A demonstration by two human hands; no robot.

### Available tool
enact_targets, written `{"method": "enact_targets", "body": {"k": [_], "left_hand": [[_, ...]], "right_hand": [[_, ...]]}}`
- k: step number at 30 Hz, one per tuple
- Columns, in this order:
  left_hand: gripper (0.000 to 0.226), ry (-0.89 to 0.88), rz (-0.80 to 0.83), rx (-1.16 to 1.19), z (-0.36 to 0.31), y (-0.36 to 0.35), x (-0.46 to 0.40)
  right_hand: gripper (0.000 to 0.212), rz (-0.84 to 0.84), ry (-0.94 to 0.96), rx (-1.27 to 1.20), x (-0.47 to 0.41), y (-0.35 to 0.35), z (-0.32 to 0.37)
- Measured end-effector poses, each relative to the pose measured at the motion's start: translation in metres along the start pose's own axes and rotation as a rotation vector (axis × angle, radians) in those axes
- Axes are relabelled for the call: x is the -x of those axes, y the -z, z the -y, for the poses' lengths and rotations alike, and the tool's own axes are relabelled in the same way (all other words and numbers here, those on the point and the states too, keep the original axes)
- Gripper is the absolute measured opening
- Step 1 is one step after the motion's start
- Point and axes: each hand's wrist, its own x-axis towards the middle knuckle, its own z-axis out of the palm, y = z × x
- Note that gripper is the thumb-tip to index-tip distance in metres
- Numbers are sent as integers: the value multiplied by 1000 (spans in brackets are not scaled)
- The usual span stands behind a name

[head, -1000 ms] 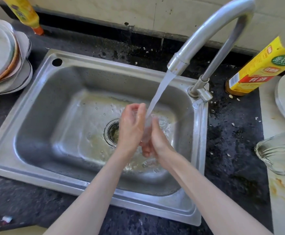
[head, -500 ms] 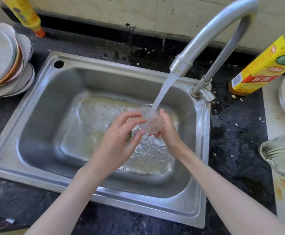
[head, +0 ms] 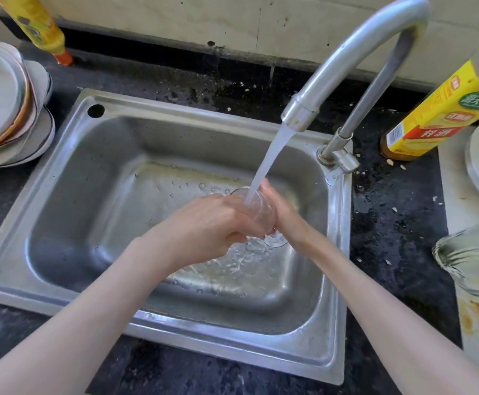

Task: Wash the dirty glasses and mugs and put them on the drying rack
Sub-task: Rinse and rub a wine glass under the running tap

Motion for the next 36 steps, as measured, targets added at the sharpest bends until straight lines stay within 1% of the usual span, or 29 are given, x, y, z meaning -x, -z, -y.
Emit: {"method": "enact_targets", "body": {"k": [1,2,3,4,5,6,7,8,10,11,12,13,14,16,18,19,20,22,24,25,26,27,28,30,31,32,33,35,36], "left_hand": [[24,84,-9,33,0,-1,0],[18,172,-53,91,-1,-1,-1],[9,246,-133,160,-3,-2,-1],[7,300,-226,230,-6,-3,-3],[12,346,-292,296,-8,-6,-5],[16,371,-314,358,-10,-7,-6],[16,364,-283,411,-12,-7,-7],[16,318,-204,427,-12,-5,-7],[33,211,22,336,-12,0,-6],[38,199,128,261,-12,3,-6],[36,216,188,201,-10,6,-7],[32,245,197,173,-8,7,-7],[28,276,162,186,-7,6,-7],[22,349,39,293,-7,4,-8],[28,407,-110,408,-4,-3,-8],[32,421,-159,437,-5,-5,-8],[32,410,-165,445,-7,-6,-7],[27,320,-63,465,-11,-4,-5],[28,259,79,452,-11,-2,-3],[24,270,130,406,-9,0,-3],[17,311,142,349,-8,1,-4],[9,359,109,307,-8,1,-5],[9,391,33,295,-9,0,-7],[27,456,-148,359,-12,-7,-10],[30,469,-206,423,-12,-9,-10],[25,445,-192,473,-12,-8,-10],[19,395,-108,489,-9,-6,-9],[26,314,140,434,-1,0,-5],[28,293,225,384,2,2,-4]], "right_hand": [[68,-5,9,0,2,0,1],[63,-28,34,7,4,0,-1],[54,-67,65,18,5,-1,-4],[42,-111,92,41,6,-2,-7],[32,-150,107,57,6,-3,-10],[31,-178,118,61,4,-4,-13],[36,-208,121,51,1,-6,-16],[44,-234,106,31,-1,-6,-16],[55,-227,31,1,-4,-4,-16],[57,-189,-10,6,-4,-3,-15],[60,-137,-44,8,-3,-2,-15],[62,-95,-73,-8,-3,0,-15],[62,-74,-91,-41,-1,0,-16],[60,-69,-84,-83,-1,2,-20],[58,-97,-61,-47,-1,4,-26],[56,-116,-47,-27,-1,4,-27],[55,-124,-36,-12,0,5,-28],[53,-114,-67,-24,1,6,-23],[53,-65,-103,-23,0,6,-18],[61,-16,-122,-28,0,5,-16],[71,29,-134,-43,0,4,-17],[80,57,-138,-64,0,3,-19],[80,62,-126,-82,0,1,-20],[69,37,-69,-97,0,-2,-23],[65,11,-47,-104,0,-3,-23],[65,-13,-32,-115,1,-3,-24],[65,-23,-30,-126,1,-1,-25],[53,-16,-76,-132,4,3,-23],[49,15,-106,-124,5,4,-22]]}}
